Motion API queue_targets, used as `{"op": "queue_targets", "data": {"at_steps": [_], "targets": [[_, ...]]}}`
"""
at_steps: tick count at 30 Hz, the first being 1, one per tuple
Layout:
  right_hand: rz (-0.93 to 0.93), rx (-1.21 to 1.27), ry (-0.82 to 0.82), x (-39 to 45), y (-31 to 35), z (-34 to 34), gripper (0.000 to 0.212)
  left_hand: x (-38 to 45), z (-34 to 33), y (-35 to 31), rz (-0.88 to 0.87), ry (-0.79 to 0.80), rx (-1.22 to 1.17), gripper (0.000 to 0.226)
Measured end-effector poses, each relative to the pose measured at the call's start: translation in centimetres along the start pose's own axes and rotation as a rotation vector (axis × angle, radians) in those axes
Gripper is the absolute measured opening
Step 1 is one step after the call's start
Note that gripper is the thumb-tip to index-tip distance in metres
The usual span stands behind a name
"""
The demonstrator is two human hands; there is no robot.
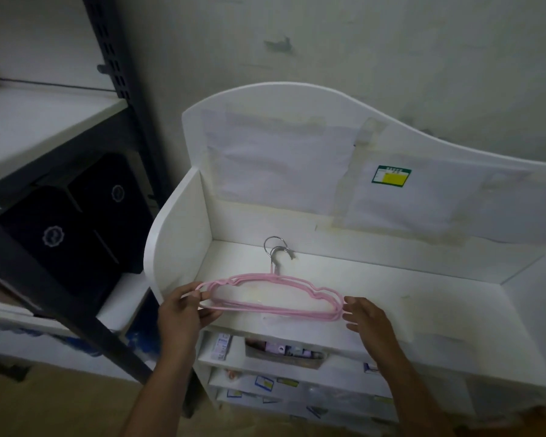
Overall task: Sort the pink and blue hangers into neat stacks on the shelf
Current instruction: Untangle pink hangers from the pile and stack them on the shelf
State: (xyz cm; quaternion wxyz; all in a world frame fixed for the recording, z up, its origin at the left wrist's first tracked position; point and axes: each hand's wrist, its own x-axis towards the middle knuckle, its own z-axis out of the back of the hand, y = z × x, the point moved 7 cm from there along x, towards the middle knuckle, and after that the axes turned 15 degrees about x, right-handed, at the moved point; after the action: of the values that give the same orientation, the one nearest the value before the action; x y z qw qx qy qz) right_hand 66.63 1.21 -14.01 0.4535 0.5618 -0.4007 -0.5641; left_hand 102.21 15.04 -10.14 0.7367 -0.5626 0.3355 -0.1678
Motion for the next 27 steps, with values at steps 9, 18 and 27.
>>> {"op": "queue_targets", "data": {"at_steps": [9,18,27], "targets": [[0.012,-0.108,-0.006,0.7,0.7,-0.5,0.013,4.1,-2.1,1.7,0.016,0.022,0.112,0.012],[0.116,-0.507,0.059,1.3,2.1,-3.2,0.02,5.0,-3.4,-0.2,-0.541,-0.038,1.006,0.012],[0.067,-0.724,0.018,3.0,2.9,-3.5,0.017,7.3,-5.2,-0.2,-0.502,0.025,1.1,0.022]]}}
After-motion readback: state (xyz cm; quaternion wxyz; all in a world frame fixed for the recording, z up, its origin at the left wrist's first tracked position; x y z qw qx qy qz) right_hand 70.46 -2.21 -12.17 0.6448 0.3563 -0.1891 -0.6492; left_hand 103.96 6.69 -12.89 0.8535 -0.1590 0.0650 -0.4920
